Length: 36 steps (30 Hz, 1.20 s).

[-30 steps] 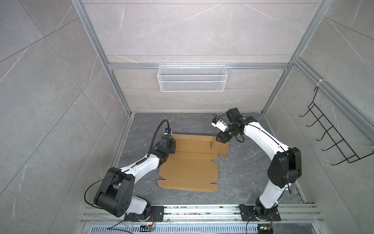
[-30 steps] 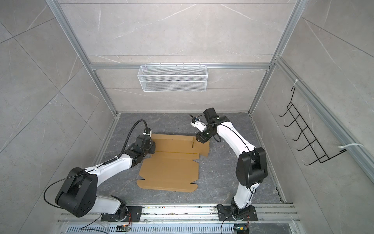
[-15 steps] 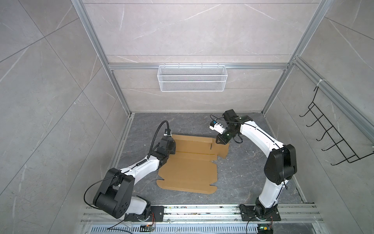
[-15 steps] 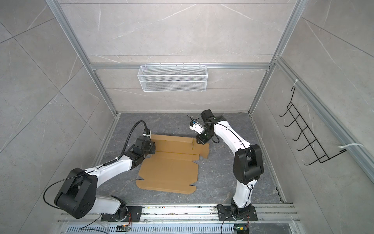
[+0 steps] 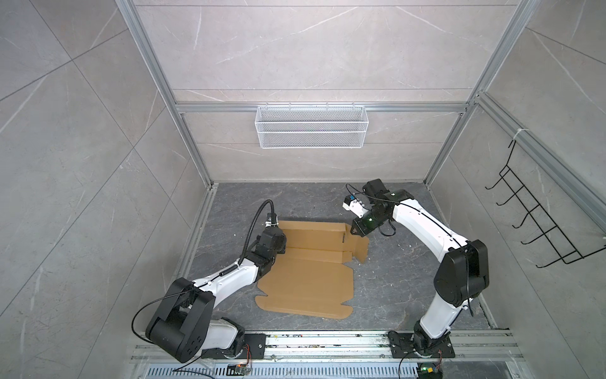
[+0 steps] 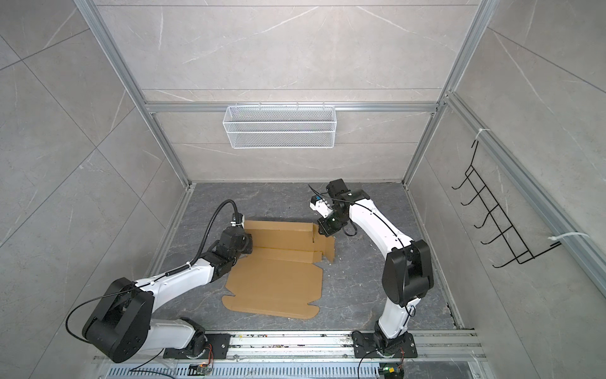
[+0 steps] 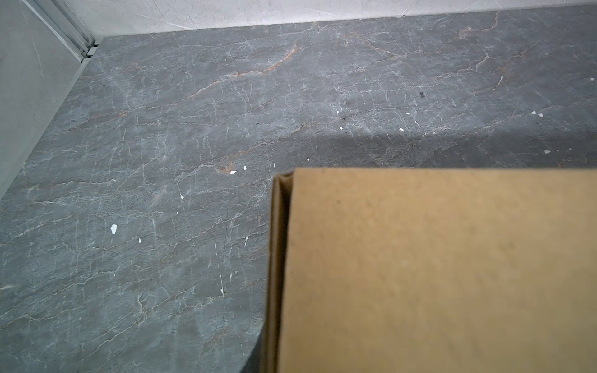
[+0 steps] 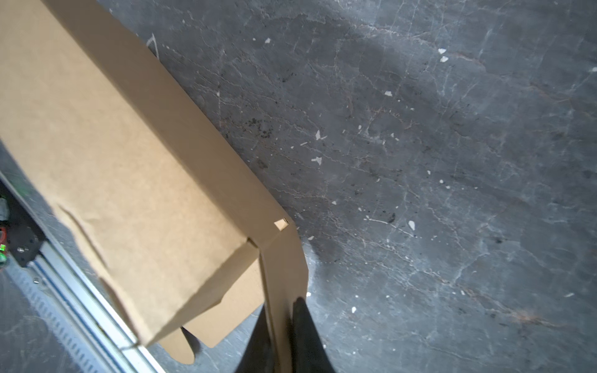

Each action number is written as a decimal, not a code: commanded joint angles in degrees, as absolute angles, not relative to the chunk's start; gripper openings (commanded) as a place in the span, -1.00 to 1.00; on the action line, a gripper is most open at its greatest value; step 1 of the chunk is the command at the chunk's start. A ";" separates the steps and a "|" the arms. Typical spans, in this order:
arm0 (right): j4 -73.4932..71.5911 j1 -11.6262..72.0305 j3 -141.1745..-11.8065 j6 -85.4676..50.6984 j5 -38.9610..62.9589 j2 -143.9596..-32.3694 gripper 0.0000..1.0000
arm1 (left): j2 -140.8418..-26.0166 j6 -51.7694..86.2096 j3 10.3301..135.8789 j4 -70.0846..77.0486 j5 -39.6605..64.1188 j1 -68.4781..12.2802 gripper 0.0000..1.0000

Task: Assemble paper box
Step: Fold the bottom flaps of a flat cardboard box at the center of the table.

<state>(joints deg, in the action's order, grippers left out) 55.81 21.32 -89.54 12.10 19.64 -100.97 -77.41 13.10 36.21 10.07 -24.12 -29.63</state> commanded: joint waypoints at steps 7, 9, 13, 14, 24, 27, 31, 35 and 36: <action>45.24 22.91 -78.40 -2.54 27.11 -92.94 -0.64 | -74.97 14.91 33.66 14.06 -26.64 -30.59 -1.00; 43.34 23.32 -76.17 -3.56 26.38 -91.79 -0.61 | -75.22 14.83 33.59 14.06 -26.63 -30.65 -1.00; 42.84 23.82 -75.15 -4.60 28.25 -91.76 -0.49 | -75.57 14.61 33.67 14.16 -26.66 -30.63 -1.00; 42.93 24.06 -75.06 -4.73 28.97 -91.77 -0.43 | -75.59 14.59 33.69 14.20 -26.63 -30.64 -1.00; 35.82 24.52 -66.84 -5.13 38.44 -88.74 0.04 | -76.46 14.54 33.66 14.08 -26.72 -30.59 -1.00; 31.11 24.43 -63.89 -6.22 40.36 -87.99 0.12 | -76.73 14.33 33.84 13.81 -26.72 -30.65 -1.00; 25.64 24.44 -61.31 -5.85 39.82 -87.77 0.19 | -76.82 13.90 34.10 13.36 -26.72 -30.63 -1.00; 17.74 24.44 -56.98 -5.30 41.65 -85.94 0.29 | -76.73 13.65 34.38 12.48 -26.72 -30.60 -1.00; 16.46 24.48 -56.12 -4.82 41.80 -85.64 0.30 | -76.64 13.56 34.46 12.40 -26.72 -30.59 -1.00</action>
<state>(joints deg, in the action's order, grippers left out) 23.92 23.88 -58.48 -6.26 38.57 -87.13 -76.12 14.13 33.69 12.08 -26.26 -30.37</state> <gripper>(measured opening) 0.649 0.097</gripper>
